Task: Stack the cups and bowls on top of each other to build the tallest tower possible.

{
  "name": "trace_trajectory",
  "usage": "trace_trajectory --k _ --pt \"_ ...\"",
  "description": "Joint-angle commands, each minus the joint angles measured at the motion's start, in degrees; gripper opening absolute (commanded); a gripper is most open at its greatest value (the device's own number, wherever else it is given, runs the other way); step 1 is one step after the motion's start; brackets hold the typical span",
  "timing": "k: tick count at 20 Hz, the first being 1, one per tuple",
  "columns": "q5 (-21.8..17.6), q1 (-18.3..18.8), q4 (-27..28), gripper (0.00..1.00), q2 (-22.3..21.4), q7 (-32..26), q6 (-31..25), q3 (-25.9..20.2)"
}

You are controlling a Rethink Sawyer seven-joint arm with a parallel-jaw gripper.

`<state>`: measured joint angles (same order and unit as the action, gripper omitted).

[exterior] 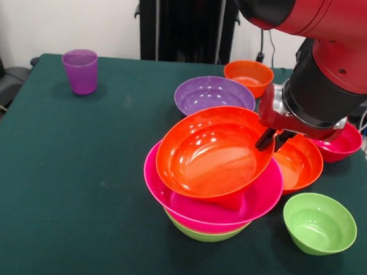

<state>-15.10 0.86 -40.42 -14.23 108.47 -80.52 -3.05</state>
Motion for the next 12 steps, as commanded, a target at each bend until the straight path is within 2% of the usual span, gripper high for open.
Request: trace_trajectory --k 1,5,6,12 --pt "0.5 1.2 -6.6 0.00 -2.0 1.8 4.8 -1.7" --pt "1.2 1.4 -8.4 0.00 -2.8 1.4 5.1 -1.9" --pt "1.4 1.4 -8.6 1.00 -2.8 0.6 4.4 -1.8" --pt "0.9 1.2 -9.5 1.00 -3.4 0.9 5.7 -1.4"
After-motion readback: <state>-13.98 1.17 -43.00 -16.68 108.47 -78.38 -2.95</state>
